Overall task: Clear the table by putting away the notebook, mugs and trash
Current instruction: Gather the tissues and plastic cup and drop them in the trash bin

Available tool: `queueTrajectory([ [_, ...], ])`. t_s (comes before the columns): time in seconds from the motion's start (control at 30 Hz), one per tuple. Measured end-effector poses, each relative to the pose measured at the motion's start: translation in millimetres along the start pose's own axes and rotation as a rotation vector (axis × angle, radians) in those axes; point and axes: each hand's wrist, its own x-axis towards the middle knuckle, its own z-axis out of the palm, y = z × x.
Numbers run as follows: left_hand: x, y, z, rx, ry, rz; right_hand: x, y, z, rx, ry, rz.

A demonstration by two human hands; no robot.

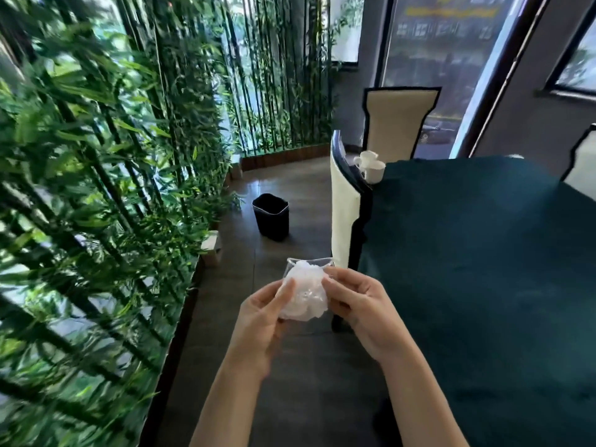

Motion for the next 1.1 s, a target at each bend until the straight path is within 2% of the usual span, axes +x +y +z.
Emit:
queueTrajectory([
  [0.3,130,11,-23,-0.037,0.060,-0.033,143,3,-5,0.051,-0.052,0.053],
  [0.53,268,45,-53,-0.046,0.100,-0.054,290,-7,10,0.018,-0.080,0.053],
  [0.8,432,101,-75,-0.113,0.066,-0.064,451,-41,31,0.025,-0.086,0.026],
  [1.1,596,101,-74,-0.120,0.020,-0.090,609,-48,-5,0.094,-0.058,0.044],
])
